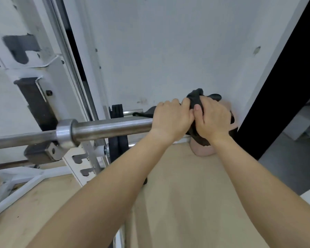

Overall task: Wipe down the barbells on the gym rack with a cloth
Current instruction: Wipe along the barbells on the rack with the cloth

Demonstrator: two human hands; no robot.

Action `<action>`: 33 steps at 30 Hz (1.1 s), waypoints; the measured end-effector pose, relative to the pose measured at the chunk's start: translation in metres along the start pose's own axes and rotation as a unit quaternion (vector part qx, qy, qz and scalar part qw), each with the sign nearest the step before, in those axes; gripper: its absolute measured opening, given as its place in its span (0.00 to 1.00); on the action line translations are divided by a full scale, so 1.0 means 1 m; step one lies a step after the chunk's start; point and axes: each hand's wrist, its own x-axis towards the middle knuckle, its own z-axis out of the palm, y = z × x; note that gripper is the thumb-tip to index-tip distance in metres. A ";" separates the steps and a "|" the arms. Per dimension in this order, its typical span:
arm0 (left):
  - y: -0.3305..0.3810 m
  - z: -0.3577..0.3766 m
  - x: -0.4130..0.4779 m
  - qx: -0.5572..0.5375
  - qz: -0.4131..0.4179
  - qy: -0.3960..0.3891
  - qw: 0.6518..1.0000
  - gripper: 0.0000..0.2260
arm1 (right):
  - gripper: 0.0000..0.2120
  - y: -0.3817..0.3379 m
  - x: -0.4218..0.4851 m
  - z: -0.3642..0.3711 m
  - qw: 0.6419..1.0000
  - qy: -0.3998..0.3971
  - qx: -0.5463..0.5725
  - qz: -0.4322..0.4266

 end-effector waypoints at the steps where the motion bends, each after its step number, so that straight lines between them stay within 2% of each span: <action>1: 0.013 0.002 0.012 -0.006 0.000 -0.015 1.000 0.17 | 0.20 0.015 0.001 -0.002 1.000 0.011 -0.001 0.013; 5: 0.030 0.004 0.046 -0.073 -0.012 -0.110 0.991 0.15 | 0.18 0.036 0.011 -0.011 0.999 0.004 -0.013 0.040; 8: 0.014 -0.003 0.040 -0.078 0.010 -0.127 0.989 0.13 | 0.19 0.019 0.021 -0.016 0.997 -0.048 -0.054 0.022; 11: -0.015 -0.011 0.015 -0.023 0.016 -0.098 0.995 0.12 | 0.21 -0.016 0.023 -0.015 0.993 -0.075 -0.078 -0.037; 16: -0.087 -0.020 -0.051 0.042 -0.069 -0.028 0.996 0.15 | 0.23 -0.115 0.017 -0.002 0.988 -0.121 -0.025 -0.088; 19: -0.118 -0.025 -0.086 0.044 -0.103 0.004 0.994 0.18 | 0.22 -0.157 0.011 0.005 0.986 -0.113 -0.015 -0.121; 24: -0.118 -0.021 -0.102 0.036 -0.109 0.055 0.992 0.17 | 0.20 -0.168 0.010 0.013 0.988 -0.091 -0.012 -0.125; 27: -0.111 -0.016 -0.119 0.044 -0.171 0.106 0.979 0.15 | 0.20 -0.181 0.017 0.012 0.981 -0.111 0.021 -0.154; 29: -0.103 -0.008 -0.136 0.002 -0.249 0.191 0.950 0.11 | 0.21 -0.200 0.021 0.013 0.970 -0.143 0.056 -0.190; 31: -0.079 -0.001 -0.146 -0.093 -0.346 0.285 0.889 0.10 | 0.20 -0.216 0.021 0.015 0.957 -0.161 0.079 -0.229; 32: -0.066 0.003 -0.145 -0.164 -0.409 0.319 0.839 0.09 | 0.20 -0.222 0.019 0.016 0.951 -0.161 0.089 -0.247; 33: -0.057 0.007 -0.141 -0.261 -0.483 0.347 0.761 0.08 | 0.20 -0.226 0.016 0.017 0.947 -0.155 0.098 -0.266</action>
